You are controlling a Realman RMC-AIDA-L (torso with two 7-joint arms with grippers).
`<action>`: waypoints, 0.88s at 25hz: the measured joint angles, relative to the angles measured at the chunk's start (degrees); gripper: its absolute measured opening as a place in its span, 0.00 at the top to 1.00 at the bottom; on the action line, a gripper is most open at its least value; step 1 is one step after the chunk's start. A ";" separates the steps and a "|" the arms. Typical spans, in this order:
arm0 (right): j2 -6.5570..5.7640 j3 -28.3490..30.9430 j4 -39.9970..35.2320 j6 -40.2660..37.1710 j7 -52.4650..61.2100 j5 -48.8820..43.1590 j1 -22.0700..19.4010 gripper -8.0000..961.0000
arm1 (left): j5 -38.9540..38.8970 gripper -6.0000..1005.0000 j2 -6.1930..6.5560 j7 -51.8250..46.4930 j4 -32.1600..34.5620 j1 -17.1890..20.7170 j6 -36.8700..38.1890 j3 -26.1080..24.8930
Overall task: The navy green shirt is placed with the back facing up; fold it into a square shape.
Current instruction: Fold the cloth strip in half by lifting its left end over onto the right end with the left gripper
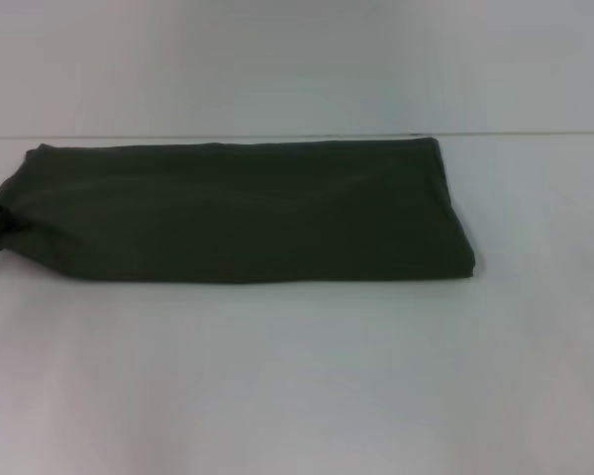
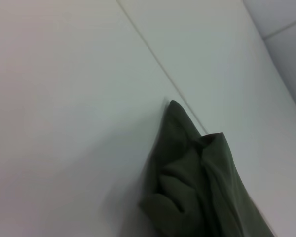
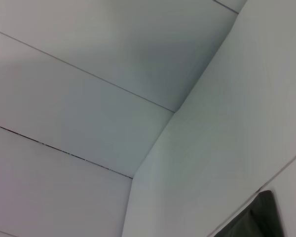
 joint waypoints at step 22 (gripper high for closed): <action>0.16 -0.09 0.21 0.08 0.04 -0.33 0.48 0.10 | -4.46 0.95 -5.44 3.11 13.83 -13.04 17.78 12.15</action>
